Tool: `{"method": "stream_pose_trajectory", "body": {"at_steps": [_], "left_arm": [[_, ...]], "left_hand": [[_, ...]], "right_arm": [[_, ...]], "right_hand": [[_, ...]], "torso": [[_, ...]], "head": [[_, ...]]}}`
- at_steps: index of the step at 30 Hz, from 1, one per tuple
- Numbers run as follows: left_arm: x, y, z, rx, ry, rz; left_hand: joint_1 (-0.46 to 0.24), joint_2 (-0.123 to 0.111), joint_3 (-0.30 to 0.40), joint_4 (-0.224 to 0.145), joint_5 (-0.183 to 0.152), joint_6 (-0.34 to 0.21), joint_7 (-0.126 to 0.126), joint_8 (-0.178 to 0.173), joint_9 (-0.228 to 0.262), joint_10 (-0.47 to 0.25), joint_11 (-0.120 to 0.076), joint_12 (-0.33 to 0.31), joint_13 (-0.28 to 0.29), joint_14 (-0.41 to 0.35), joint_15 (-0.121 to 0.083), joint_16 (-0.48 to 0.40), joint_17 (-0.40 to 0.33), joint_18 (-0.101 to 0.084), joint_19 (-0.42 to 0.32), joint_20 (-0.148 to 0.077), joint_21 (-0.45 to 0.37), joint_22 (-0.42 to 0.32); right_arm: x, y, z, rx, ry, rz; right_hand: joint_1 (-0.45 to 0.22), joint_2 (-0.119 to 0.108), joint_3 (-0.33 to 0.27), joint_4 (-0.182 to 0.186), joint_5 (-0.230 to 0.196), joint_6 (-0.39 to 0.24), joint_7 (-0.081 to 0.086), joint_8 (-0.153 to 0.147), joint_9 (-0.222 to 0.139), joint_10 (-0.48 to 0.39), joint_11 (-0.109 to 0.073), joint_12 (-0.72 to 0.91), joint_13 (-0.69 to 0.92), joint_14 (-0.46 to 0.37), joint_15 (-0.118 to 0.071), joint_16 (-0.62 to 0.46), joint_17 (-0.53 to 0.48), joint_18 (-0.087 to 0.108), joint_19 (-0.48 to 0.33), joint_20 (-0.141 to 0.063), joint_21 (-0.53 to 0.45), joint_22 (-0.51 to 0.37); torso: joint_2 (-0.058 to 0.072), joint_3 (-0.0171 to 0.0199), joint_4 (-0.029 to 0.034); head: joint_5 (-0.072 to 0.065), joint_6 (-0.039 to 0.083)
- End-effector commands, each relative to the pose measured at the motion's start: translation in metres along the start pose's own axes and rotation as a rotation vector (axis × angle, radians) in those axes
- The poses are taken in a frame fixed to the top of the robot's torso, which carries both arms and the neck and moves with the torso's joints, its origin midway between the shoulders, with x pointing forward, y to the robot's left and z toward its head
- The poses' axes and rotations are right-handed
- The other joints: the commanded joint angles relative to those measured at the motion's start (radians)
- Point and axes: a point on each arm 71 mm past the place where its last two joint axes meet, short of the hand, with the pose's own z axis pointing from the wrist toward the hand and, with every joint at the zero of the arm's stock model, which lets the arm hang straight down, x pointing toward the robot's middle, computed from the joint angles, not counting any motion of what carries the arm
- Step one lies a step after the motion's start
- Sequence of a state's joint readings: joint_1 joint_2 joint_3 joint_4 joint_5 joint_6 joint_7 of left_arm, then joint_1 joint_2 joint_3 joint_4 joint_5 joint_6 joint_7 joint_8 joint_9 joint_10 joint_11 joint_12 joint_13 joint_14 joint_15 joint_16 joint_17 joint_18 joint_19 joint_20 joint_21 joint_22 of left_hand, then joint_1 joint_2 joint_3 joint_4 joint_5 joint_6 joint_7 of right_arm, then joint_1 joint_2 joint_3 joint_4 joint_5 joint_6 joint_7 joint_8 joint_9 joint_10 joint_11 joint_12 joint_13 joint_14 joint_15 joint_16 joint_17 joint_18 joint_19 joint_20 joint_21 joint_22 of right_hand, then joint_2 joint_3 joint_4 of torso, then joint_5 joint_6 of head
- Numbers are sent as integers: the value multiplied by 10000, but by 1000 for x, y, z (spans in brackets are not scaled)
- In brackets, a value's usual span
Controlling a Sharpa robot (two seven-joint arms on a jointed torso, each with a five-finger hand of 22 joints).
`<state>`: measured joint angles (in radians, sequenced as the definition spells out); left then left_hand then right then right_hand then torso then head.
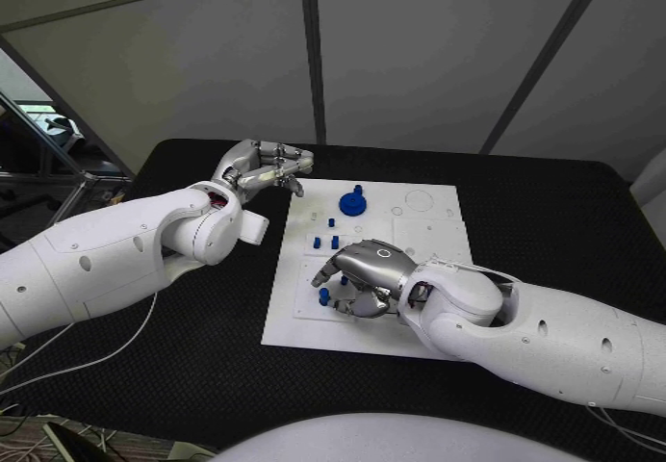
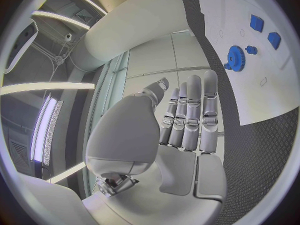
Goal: Assemble the parts on the task board
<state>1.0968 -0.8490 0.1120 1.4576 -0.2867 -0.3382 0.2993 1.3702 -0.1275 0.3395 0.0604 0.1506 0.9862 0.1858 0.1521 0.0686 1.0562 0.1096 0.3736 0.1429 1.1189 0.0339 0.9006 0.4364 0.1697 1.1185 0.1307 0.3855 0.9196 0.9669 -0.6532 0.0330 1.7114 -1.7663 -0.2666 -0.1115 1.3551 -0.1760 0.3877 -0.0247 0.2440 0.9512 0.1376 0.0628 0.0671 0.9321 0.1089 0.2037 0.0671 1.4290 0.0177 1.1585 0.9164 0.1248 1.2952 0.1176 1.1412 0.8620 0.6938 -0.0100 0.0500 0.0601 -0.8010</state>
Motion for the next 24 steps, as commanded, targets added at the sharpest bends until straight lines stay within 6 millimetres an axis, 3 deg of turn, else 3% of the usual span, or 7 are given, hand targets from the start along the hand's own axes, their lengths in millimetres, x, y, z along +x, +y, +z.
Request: {"method": "stream_pose_trajectory", "body": {"at_steps": [1,7,12,16,18,20,24], "left_arm": [[0,-1,0,42,89,-43],[0,-1,0,37,74,-35],[-2,-1,-1,23,47,-18],[-4,-1,-2,11,15,2],[-5,-1,-2,7,-4,13],[-7,-1,-4,0,-39,32],[-8,-2,-5,4,-58,44]], "left_hand": [[82,5,-4,-77,16,-50,15,-40,7,-54,19,-44,-14,-31,16,-30,-11,112,14,42,-44,-11],[82,5,-4,-77,16,-50,15,-40,7,-54,19,-44,-14,-31,16,-30,-11,112,14,42,-44,-11],[82,5,-4,-77,16,-50,15,-40,7,-54,19,-44,-14,-31,16,-30,-11,112,14,42,-44,-11],[82,5,-4,-77,16,-50,15,-40,7,-54,19,-44,-14,-31,16,-30,-11,112,14,42,-44,-11],[82,5,-4,-77,16,-50,15,-40,7,-54,19,-44,-14,-31,16,-30,-11,112,14,42,-44,-11],[82,5,-4,-77,16,-50,15,-40,7,-54,19,-44,-14,-31,16,-30,-11,112,14,42,-44,-11],[80,9,-13,-75,13,-54,17,-41,8,-58,22,-44,-14,-38,19,-30,-15,112,14,45,-52,-17]], "right_arm": [[-8,2,-3,-275,-868,343],[-14,-2,-16,-136,-1248,595],[-26,-26,-43,1073,-1633,1874],[-38,-54,-70,2629,-1729,2780],[-41,-62,-80,3104,-1689,2909],[-44,-73,-93,3740,-1612,3024],[-47,-85,-112,4552,-1480,3108]], "right_hand": [[30,66,-108,12,55,-87,30,6,10,-44,5,111,24,-20,-16,-7,30,77,-34,-24,-24,20],[65,114,-189,13,83,-116,52,11,16,45,-22,257,36,11,-37,28,56,75,3,-41,-17,34],[-173,274,-272,299,113,392,342,239,125,1383,-140,962,183,270,-128,352,455,-43,371,-107,397,653],[-735,97,-809,687,207,1403,-192,852,384,3671,-756,2635,1058,534,-551,851,1156,-228,921,-410,1150,1775],[-1023,-15,-1206,900,919,1653,-513,1118,547,3970,-993,4061,2298,662,-846,1134,1542,-298,1108,-684,1400,2124],[-1353,2,-1632,1205,1207,1678,-530,1327,718,4268,-1055,6875,5580,750,-853,1448,2017,-376,1236,-794,1608,2455],[-1411,242,-2652,1780,2202,1255,-612,1864,1283,3764,-1088,9687,8805,838,-915,1949,2708,-477,1398,-805,1922,2936]], "torso": [[-1,4,-4],[-8,4,-7],[-26,-14,-11],[-56,-10,-44],[-69,-8,-63],[-84,-1,-107],[-99,-16,-223]], "head": [[-6,22],[-51,75],[-295,197],[-485,279],[-537,301],[-603,320],[-774,345]]}}
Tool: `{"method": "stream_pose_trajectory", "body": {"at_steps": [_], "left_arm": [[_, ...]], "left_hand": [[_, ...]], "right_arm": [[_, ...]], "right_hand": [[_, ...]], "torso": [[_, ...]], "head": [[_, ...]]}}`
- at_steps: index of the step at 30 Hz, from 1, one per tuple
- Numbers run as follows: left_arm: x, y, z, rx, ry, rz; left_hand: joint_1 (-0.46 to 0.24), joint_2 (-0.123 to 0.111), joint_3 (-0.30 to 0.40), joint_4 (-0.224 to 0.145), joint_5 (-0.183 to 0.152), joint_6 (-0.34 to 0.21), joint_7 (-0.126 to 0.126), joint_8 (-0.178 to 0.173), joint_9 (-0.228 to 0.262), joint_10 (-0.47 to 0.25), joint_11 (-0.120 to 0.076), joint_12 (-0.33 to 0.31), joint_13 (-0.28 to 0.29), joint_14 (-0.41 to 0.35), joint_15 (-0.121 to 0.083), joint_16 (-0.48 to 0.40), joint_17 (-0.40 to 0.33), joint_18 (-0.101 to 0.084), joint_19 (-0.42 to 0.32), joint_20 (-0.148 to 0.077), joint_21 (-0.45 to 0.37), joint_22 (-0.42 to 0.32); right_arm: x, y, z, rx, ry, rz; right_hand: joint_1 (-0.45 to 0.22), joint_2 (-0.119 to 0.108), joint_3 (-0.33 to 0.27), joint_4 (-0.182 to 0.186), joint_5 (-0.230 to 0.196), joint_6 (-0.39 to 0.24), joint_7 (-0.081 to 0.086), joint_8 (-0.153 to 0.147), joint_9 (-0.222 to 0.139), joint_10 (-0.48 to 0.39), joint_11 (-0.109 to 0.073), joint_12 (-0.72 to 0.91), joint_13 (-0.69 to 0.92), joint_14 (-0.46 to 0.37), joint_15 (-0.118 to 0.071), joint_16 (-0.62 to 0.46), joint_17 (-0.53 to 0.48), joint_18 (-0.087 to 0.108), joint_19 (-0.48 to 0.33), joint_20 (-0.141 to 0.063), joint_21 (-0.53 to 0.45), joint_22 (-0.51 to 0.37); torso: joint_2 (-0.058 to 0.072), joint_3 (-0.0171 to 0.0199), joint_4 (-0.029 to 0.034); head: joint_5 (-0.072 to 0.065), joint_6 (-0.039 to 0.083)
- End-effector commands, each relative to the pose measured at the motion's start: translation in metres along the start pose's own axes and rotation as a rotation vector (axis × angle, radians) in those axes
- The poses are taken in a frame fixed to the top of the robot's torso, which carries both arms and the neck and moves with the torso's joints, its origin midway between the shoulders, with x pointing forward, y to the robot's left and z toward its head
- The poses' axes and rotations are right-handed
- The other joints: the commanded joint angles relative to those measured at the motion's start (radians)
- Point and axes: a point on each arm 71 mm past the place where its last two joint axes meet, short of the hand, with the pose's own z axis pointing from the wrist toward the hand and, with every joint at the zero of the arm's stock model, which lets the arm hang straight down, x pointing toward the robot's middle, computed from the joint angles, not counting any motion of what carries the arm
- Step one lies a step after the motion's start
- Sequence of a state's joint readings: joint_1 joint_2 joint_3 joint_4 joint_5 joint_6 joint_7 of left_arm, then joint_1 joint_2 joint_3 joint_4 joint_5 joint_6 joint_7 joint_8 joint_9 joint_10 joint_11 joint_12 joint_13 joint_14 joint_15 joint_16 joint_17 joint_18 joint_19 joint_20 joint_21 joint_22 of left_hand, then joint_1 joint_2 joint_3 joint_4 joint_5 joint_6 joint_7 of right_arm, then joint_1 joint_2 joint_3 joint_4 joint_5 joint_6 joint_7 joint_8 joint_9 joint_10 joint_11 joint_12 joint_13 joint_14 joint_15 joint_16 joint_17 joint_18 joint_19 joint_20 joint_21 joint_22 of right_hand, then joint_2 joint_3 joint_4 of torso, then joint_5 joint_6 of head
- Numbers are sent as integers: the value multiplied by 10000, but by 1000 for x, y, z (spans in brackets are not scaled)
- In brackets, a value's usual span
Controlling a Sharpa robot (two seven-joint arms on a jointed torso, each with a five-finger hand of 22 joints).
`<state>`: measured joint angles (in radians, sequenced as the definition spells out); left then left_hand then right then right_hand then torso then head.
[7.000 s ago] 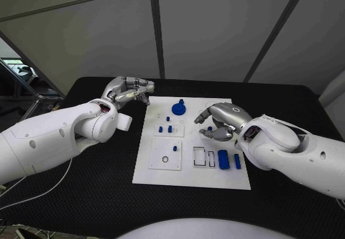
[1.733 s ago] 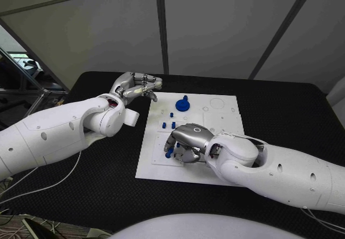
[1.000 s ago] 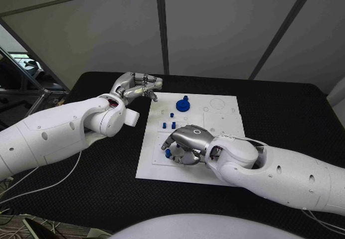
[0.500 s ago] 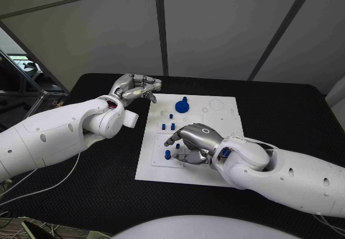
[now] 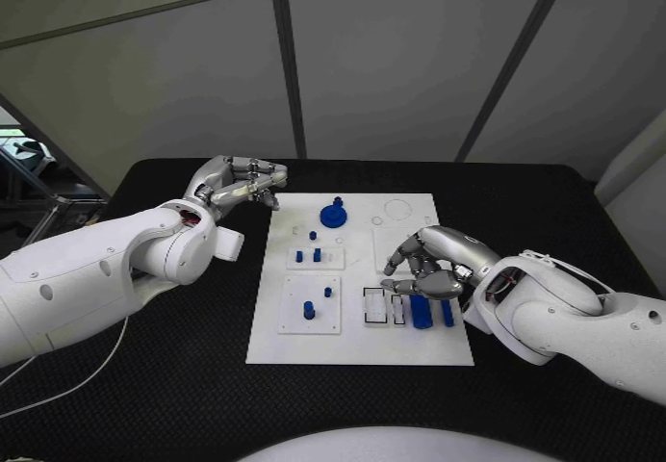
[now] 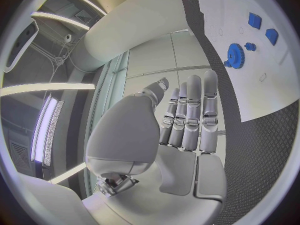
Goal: Assemble the parts on the task board
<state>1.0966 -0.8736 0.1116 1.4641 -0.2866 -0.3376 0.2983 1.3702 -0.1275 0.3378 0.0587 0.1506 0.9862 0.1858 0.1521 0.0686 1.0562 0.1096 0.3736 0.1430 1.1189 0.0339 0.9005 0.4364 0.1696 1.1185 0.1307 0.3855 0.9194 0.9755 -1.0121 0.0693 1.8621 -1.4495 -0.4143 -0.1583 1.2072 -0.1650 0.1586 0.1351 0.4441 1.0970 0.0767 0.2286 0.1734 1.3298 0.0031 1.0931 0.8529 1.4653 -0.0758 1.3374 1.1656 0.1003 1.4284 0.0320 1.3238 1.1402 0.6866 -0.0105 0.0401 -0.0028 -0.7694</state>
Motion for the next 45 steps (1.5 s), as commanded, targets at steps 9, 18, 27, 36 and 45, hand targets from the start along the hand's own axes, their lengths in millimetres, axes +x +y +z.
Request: {"method": "stream_pose_trajectory", "body": {"at_steps": [9,18,27,36,45], "left_arm": [[4,-3,-1,73,135,-65],[4,-4,-2,87,138,-62],[4,-4,-2,94,148,-65],[4,-4,-2,91,157,-68],[5,-4,-2,92,185,-80]], "left_hand": [[80,9,5,-58,14,-54,17,-41,8,-58,22,-44,-14,-38,19,-29,-16,113,14,45,-52,-14],[76,8,0,-56,13,-53,17,-40,9,-57,23,-43,-14,-39,20,-29,-17,112,14,46,-55,-16],[76,8,0,-56,13,-53,17,-40,9,-57,23,-43,-14,-39,20,-29,-17,112,14,46,-55,-16],[76,8,0,-56,13,-53,17,-40,9,-57,23,-43,-14,-39,20,-29,-17,112,14,46,-55,-16],[76,8,0,-56,13,-53,17,-40,9,-57,23,-43,-14,-39,20,-29,-17,112,14,46,-55,-16]], "right_arm": [[-13,-30,-29,2670,328,242],[-4,-35,-35,3469,1033,-931],[9,-35,-35,3616,1408,-1420],[14,-35,-33,3678,1607,-1687],[23,-35,-30,3735,1883,-1872]], "right_hand": [[-78,174,-1582,1066,191,-690,69,747,798,217,-5,2148,2960,606,83,831,1274,-325,268,40,529,859],[-409,303,-2581,1587,165,-1066,86,1157,1172,119,37,2149,3119,615,107,978,1511,-355,293,76,644,1050],[-495,331,-2770,1591,169,-1152,90,1258,1258,63,43,2089,3080,610,113,984,1524,-353,283,83,643,1051],[-557,353,-2875,1593,137,-1183,86,1335,1316,40,42,2059,3070,608,114,987,1532,-354,279,87,647,1059],[-586,385,-2923,1593,107,-1184,76,1394,1357,32,36,2046,3072,604,112,982,1525,-356,279,87,653,1072]], "torso": [[-56,6,-203],[-62,12,-226],[-52,7,-215],[-47,1,-214],[-36,0,-212]], "head": [[-446,31],[-443,-19],[-444,-43],[-433,-87],[-403,-110]]}}
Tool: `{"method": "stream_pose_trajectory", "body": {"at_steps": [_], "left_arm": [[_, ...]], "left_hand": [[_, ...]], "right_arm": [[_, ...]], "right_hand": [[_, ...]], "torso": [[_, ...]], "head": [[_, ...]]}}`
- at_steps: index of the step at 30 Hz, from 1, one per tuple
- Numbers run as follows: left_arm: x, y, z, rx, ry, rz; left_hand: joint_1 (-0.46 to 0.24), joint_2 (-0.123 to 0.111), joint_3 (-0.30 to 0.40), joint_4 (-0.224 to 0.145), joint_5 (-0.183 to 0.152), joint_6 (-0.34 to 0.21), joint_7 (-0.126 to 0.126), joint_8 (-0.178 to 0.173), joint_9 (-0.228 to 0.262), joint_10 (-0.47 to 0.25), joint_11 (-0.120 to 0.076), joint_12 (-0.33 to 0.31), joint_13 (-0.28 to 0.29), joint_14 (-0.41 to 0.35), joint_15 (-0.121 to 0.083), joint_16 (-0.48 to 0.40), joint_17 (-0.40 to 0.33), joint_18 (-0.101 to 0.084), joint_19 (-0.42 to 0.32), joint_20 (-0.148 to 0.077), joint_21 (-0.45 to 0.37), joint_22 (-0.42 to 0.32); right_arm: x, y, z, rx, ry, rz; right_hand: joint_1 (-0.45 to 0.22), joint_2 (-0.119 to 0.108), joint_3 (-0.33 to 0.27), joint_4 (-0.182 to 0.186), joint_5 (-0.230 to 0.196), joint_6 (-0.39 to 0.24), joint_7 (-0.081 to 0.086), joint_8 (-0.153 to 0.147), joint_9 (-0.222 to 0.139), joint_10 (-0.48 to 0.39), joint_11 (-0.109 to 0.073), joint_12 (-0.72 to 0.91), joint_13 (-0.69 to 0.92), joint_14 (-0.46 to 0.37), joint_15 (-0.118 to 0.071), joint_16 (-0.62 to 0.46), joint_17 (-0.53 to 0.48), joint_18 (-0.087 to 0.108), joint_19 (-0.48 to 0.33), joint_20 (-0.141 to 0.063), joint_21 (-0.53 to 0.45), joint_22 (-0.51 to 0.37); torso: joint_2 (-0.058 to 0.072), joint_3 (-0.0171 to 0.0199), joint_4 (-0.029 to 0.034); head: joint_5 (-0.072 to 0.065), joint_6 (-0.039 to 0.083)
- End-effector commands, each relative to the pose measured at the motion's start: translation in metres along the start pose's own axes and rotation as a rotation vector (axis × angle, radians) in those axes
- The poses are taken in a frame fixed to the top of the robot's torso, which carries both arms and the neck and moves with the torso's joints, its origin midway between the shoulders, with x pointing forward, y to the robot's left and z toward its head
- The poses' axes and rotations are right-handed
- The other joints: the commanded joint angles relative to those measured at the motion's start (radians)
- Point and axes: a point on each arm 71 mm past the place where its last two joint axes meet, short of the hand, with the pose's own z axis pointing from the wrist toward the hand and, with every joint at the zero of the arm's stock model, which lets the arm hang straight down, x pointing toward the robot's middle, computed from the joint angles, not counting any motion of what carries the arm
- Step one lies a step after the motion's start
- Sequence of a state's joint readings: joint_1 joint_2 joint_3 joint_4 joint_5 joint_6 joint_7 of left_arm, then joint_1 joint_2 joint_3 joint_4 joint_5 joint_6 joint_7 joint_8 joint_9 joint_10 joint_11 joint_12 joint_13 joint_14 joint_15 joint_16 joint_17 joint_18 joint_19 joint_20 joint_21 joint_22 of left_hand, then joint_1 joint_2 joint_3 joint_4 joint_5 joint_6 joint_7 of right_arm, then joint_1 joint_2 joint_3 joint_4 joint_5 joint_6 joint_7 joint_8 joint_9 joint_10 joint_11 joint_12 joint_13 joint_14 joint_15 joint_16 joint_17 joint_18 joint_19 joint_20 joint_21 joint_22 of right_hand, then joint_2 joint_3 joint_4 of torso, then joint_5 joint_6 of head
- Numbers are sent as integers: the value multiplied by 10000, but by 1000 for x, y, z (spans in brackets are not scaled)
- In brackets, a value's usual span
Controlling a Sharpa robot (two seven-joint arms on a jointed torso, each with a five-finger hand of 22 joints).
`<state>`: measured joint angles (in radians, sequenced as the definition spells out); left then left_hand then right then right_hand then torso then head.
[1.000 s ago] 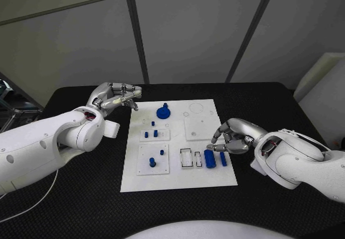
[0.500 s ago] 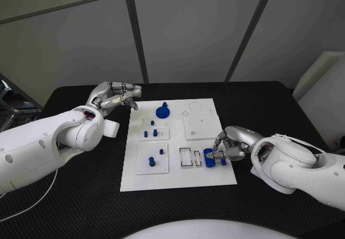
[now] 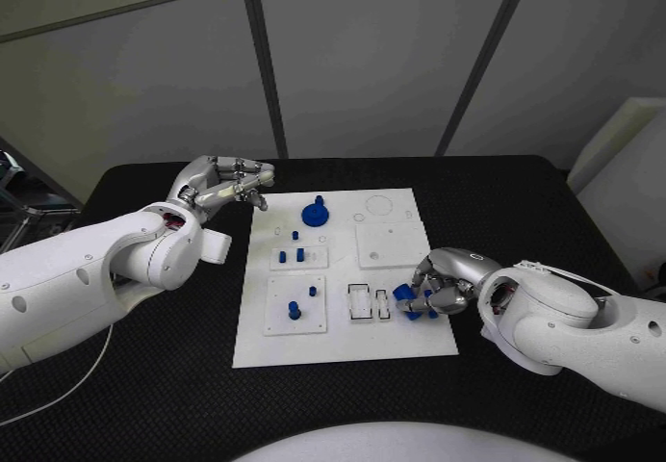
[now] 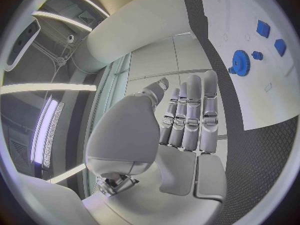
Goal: Assemble the parts on the task board
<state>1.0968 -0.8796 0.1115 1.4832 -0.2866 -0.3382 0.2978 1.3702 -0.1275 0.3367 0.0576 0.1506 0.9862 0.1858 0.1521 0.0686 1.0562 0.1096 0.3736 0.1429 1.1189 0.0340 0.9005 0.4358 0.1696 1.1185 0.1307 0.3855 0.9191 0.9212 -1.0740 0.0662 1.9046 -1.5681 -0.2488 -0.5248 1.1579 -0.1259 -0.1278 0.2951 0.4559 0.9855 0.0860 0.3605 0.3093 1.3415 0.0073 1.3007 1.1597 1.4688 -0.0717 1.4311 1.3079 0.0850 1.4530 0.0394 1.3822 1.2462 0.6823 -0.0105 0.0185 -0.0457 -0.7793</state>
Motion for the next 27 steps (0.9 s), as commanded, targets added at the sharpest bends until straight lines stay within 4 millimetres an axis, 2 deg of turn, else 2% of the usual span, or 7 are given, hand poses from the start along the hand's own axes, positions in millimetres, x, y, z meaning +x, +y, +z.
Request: {"method": "stream_pose_trajectory", "body": {"at_steps": [1,7,9,19,24,27], "left_arm": [[1,-1,0,56,75,-40],[1,-1,0,40,56,-32],[1,-1,0,38,60,-34],[1,-1,0,34,63,-34],[0,-1,0,31,61,-33],[0,-1,0,29,55,-30]], "left_hand": [[76,7,10,-45,13,-53,17,-40,9,-57,23,-43,-14,-39,20,-29,-11,113,14,46,-55,-13],[76,15,8,-43,14,-51,17,-37,11,-57,23,-42,-14,-43,21,-29,-13,113,13,47,-60,-17],[76,15,8,-43,14,-51,17,-37,11,-57,23,-42,-14,-43,21,-29,-13,113,13,47,-60,-17],[74,17,8,-42,14,-51,17,-37,11,-57,23,-42,-14,-44,21,-29,-13,113,13,48,-61,-17],[74,17,8,-42,14,-51,17,-37,11,-57,23,-42,-14,-44,21,-29,-13,113,13,48,-61,-17],[74,17,8,-42,14,-51,17,-37,11,-57,23,-42,-14,-44,21,-29,-13,113,13,48,-61,-17]], "right_arm": [[3,-2,1,169,202,-425],[7,0,4,195,326,-480],[7,0,4,170,286,-441],[2,4,2,151,-385,27],[-3,7,-3,-12,-1012,648],[-6,11,-7,-164,-1288,1016]], "right_hand": [[-94,-3,-62,-8,-13,-68,-18,81,2,-83,-7,-28,7,568,70,45,102,-203,33,13,69,14],[38,133,-67,-28,-19,-55,-51,225,97,-55,-36,-14,75,573,51,66,144,-210,41,2,95,62],[92,177,-60,-31,-9,-63,-58,260,122,-35,-42,2,111,576,45,76,163,-214,48,-2,109,86],[670,766,118,-88,247,28,-167,615,346,181,-141,149,423,619,-34,199,382,-263,142,-68,272,360],[755,890,123,-57,383,55,-190,692,396,231,-165,168,485,637,-54,253,478,-277,169,-90,318,433],[757,914,114,-53,412,76,-201,719,411,256,-173,184,518,645,-61,279,525,-281,178,-96,332,456]], "torso": [[6,-3,11],[-3,-17,11],[3,-11,7],[4,-4,-5],[-1,-3,-4],[-13,-18,0]], "head": [[25,-26],[35,-46],[48,-55],[66,-83],[71,-79],[60,-82]]}}
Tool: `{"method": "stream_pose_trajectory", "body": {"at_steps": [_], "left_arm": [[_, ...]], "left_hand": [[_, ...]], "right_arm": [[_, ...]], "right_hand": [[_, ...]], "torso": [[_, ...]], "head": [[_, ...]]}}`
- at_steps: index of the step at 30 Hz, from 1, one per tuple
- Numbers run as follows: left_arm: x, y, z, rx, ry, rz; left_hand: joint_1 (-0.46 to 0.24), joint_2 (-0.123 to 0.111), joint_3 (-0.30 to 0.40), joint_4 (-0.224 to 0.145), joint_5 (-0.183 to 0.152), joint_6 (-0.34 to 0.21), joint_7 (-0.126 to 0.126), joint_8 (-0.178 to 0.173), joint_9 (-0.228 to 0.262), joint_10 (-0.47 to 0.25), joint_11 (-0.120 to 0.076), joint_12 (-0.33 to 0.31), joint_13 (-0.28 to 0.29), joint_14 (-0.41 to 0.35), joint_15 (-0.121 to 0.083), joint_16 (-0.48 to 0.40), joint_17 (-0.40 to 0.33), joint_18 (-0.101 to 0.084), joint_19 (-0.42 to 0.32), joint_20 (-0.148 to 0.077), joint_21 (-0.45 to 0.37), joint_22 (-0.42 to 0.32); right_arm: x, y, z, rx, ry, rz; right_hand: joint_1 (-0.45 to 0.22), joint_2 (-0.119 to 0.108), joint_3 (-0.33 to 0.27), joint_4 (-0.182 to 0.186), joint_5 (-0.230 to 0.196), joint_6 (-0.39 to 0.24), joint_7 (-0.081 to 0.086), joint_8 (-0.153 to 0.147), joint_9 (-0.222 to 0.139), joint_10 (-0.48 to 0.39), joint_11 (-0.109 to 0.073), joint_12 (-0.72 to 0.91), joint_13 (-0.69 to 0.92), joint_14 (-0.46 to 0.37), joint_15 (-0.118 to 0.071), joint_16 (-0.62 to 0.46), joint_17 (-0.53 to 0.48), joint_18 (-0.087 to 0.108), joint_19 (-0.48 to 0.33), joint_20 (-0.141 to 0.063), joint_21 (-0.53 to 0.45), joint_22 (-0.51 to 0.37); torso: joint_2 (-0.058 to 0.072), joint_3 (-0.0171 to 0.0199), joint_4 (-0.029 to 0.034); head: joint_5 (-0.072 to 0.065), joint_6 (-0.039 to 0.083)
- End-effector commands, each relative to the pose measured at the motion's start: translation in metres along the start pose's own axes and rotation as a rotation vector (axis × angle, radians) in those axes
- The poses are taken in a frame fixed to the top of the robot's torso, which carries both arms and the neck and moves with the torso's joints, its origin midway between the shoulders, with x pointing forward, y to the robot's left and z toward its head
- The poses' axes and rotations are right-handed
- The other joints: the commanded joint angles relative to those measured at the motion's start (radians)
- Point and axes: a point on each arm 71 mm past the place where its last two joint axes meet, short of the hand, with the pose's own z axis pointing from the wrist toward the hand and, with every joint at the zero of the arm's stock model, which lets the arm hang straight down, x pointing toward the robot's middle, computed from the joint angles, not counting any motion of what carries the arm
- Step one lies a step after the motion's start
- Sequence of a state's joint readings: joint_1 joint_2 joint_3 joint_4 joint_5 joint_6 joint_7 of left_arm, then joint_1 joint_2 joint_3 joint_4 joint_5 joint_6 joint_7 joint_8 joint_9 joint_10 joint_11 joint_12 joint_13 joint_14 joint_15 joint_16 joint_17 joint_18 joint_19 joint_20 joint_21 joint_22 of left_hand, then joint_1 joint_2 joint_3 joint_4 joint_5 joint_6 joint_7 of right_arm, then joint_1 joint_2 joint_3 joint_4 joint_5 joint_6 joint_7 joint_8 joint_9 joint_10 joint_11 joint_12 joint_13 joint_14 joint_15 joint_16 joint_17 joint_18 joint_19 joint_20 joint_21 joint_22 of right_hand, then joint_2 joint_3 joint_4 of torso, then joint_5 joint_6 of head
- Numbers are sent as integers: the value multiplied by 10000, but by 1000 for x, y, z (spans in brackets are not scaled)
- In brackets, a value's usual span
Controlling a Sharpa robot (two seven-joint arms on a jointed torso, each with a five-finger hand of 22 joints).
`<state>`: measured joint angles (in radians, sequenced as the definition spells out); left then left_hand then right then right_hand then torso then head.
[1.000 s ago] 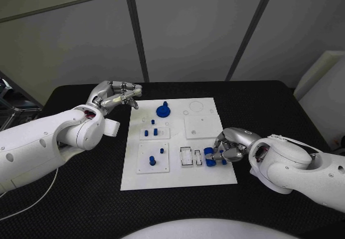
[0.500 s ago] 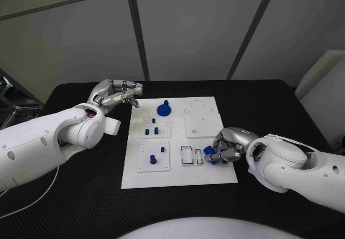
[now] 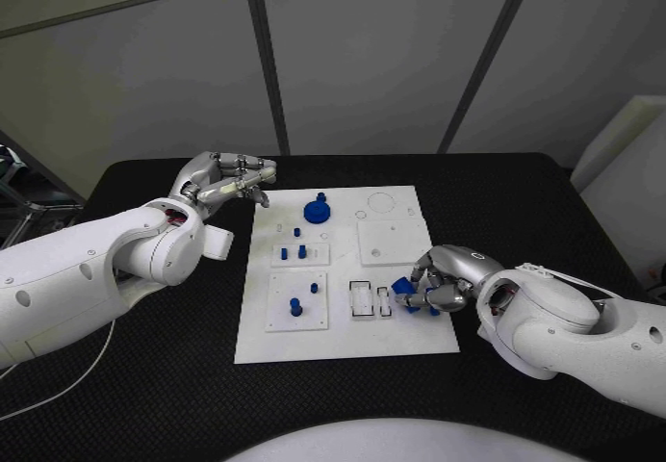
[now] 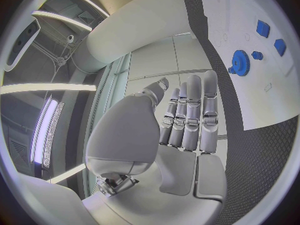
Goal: Assemble the parts on the task board
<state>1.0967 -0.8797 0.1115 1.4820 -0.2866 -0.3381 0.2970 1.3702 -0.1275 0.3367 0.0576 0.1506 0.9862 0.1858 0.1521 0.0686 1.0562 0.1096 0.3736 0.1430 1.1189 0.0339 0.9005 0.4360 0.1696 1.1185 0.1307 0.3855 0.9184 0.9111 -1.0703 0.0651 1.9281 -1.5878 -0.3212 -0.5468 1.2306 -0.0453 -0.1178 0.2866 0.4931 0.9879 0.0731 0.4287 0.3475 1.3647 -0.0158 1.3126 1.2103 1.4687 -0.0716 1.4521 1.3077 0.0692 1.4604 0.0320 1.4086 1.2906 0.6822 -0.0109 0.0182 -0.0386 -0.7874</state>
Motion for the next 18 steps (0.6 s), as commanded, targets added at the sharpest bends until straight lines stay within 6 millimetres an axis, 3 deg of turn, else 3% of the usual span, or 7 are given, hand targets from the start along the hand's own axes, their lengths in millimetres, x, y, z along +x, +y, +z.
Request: {"method": "stream_pose_trajectory", "body": {"at_steps": [1,8,15,18], "left_arm": [[1,-1,0,42,70,-37],[2,-1,1,47,103,-53],[3,-1,2,41,121,-61],[3,-1,2,39,141,-69]], "left_hand": [[74,17,8,-42,14,-52,17,-37,11,-58,23,-42,-14,-44,21,-29,-15,113,13,48,-61,-10],[74,17,8,-42,14,-52,17,-37,11,-58,23,-42,-14,-44,21,-29,-15,113,13,48,-61,-10],[74,17,8,-42,14,-52,17,-37,11,-58,23,-42,-14,-44,21,-29,-15,113,13,48,-61,-10],[74,17,8,-42,14,-52,17,-37,11,-58,23,-42,-14,-44,21,-29,-15,113,13,48,-61,-10]], "right_arm": [[-7,6,-4,-169,-811,880],[-6,21,-4,-500,-900,1456],[1,34,2,-693,-493,1686],[6,38,7,-713,-83,1574]], "right_hand": [[28,120,5,34,50,72,-82,57,40,45,51,81,39,652,-66,84,555,-126,111,-26,79,29],[41,160,-19,31,69,131,-116,111,71,141,22,163,170,670,-87,138,650,-148,154,-41,147,144],[51,183,-25,31,86,151,-130,129,82,153,10,163,177,675,-97,152,674,-151,160,-49,158,161],[-87,183,-158,45,-211,168,-140,159,111,165,-2,135,174,672,-110,152,669,-155,164,-68,172,181]], "torso": [[-14,-20,7],[-16,-17,41],[7,-24,24],[9,-33,23]], "head": [[-11,6],[20,25],[58,42],[70,46]]}}
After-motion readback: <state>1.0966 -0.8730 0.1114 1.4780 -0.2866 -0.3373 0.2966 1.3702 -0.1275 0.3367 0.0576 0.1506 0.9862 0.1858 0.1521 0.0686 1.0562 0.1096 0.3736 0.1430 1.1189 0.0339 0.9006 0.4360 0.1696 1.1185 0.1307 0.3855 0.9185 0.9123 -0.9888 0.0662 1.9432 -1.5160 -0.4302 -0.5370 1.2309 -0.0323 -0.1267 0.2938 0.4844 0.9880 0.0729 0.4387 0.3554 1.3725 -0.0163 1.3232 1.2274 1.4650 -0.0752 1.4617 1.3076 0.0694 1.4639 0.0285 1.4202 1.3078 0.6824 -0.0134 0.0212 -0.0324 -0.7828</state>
